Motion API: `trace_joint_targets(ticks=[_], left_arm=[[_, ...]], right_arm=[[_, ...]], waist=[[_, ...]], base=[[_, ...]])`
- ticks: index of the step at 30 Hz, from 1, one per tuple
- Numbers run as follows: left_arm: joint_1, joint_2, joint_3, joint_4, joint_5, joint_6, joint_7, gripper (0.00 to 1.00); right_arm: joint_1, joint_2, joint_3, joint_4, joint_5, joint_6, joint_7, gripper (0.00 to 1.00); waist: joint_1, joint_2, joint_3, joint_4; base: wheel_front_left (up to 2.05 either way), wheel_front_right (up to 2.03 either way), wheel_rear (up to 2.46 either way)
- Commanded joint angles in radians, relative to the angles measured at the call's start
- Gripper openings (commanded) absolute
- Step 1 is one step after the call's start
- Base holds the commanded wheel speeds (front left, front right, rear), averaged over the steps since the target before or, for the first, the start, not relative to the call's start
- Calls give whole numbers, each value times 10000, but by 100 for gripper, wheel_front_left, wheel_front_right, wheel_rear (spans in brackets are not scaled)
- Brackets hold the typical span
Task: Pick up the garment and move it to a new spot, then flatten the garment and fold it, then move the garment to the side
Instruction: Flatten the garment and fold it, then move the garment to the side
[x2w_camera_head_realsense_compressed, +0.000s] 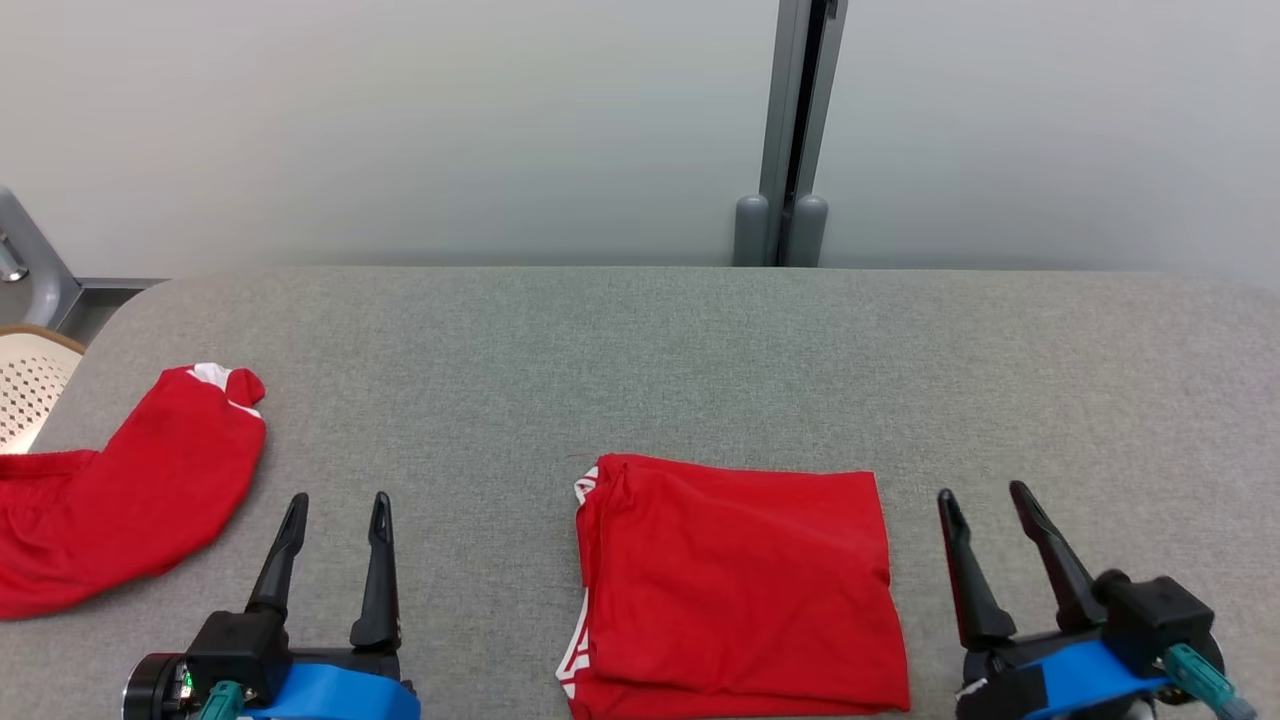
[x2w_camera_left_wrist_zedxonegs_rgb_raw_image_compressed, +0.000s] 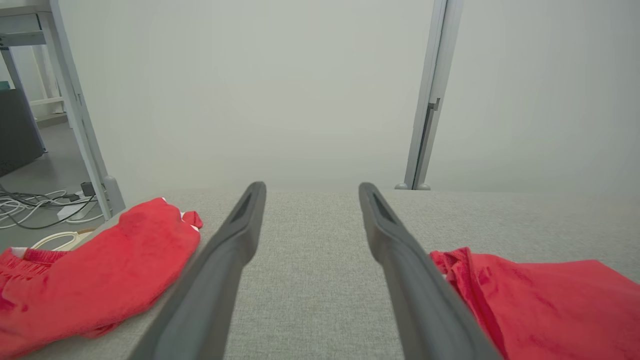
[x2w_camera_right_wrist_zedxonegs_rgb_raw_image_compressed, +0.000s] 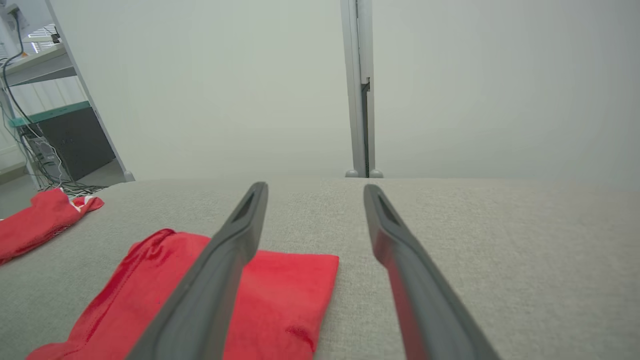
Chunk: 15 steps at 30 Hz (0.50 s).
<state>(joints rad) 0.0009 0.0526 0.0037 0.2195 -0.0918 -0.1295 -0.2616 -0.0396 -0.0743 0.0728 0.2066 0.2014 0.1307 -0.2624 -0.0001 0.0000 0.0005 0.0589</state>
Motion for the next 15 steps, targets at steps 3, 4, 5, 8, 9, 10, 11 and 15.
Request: trace_joint_targets(ticks=[3,4,5,8,9,10,11,15], left_arm=[[155,64,-33,-11,156,-19,-47,100],[176,86,-54,4,179,-19,-48,100],[180,112,-68,12,205,-19,-47,100],[247,156,-79,49,241,-19,-48,100],[270,163,-77,57,253,-19,-48,100],[290,169,-75,67,262,-19,-48,100],[309,171,-75,75,274,-19,-48,100],[365,159,-73,88,312,10,-48,100]], right_arm=[[495,112,-472,-171,-197,1,-32,100],[560,134,-580,-181,-202,1,-32,100],[609,154,-691,-195,-252,1,-32,100],[732,213,-864,-198,-315,1,-32,100],[759,218,-904,-179,-342,1,-32,100],[791,223,-923,-126,-382,1,-32,100],[828,229,-945,-60,-425,1,-32,100],[898,242,-934,136,-315,1,-32,100]], waist=[[1,0,-81,-33],[1,0,-96,-41],[1,0,-110,-49],[1,0,-144,-64],[1,0,-154,-66],[1,0,-165,-65],[1,0,-176,-61],[1,0,-219,-35]], base=[[0,0,0],[0,0,0],[0,0,0],[0,0,0],[0,0,0],[0,0,0],[0,0,0],[0,0,0]])
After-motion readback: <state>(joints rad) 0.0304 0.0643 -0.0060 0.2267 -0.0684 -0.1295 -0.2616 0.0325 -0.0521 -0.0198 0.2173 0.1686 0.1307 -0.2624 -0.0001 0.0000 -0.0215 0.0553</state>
